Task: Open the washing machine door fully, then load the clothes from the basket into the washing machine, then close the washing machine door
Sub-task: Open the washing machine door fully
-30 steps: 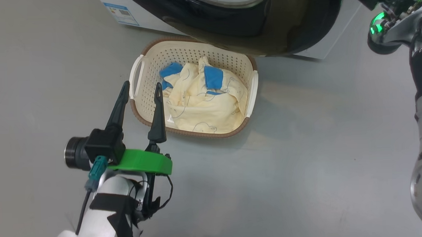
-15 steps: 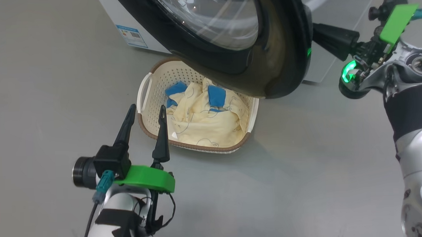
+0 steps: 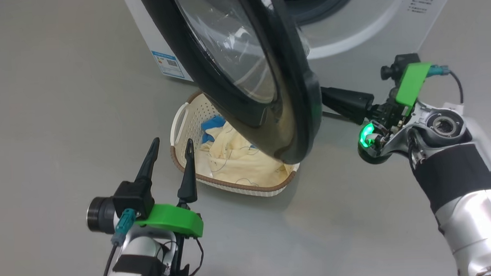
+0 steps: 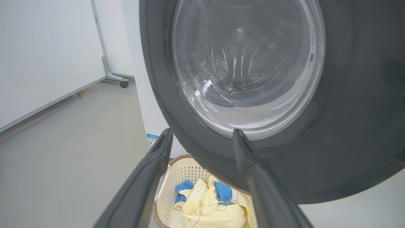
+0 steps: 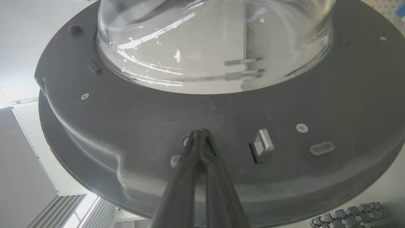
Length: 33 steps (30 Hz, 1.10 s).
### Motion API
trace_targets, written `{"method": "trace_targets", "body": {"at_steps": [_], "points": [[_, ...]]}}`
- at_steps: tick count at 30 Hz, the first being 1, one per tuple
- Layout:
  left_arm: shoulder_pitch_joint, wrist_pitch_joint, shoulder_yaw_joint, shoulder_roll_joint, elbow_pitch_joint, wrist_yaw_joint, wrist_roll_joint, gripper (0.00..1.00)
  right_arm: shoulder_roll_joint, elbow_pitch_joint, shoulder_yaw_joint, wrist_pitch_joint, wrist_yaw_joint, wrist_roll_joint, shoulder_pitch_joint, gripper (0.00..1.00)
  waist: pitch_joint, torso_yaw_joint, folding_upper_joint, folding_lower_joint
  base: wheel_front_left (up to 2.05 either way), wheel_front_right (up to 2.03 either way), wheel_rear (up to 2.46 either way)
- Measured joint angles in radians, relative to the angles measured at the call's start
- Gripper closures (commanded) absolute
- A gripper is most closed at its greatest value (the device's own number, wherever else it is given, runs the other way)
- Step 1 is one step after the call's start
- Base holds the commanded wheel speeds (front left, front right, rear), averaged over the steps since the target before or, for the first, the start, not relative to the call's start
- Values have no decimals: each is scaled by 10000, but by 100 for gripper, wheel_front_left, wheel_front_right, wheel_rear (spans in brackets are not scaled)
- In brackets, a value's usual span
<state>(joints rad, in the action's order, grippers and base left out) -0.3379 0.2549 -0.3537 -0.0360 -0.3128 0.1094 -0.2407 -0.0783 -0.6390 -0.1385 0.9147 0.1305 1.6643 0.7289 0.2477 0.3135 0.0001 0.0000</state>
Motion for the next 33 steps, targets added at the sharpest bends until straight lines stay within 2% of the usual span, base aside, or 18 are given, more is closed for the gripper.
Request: {"method": "trace_targets", "body": {"at_steps": [12, 23, 33], "points": [[263, 0, 31, -2, -25, -2, 2, 0, 82, 984, -2466, -934, 0, 1682, -665, 100, -541, 201, 0, 0, 0, 0, 0], [356, 0, 42, -6, -94, -2, 4, 0, 86, 1120, -4738, -1787, 2, 2754, -871, 100, -787, 125, 0, 0, 0, 0, 0], [360, 0, 109, -8, -121, -2, 13, 0, 86, 1072, -5196, -2293, 0, 3012, -853, 100, -907, 21, 0, 0, 0, 0, 0]]}}
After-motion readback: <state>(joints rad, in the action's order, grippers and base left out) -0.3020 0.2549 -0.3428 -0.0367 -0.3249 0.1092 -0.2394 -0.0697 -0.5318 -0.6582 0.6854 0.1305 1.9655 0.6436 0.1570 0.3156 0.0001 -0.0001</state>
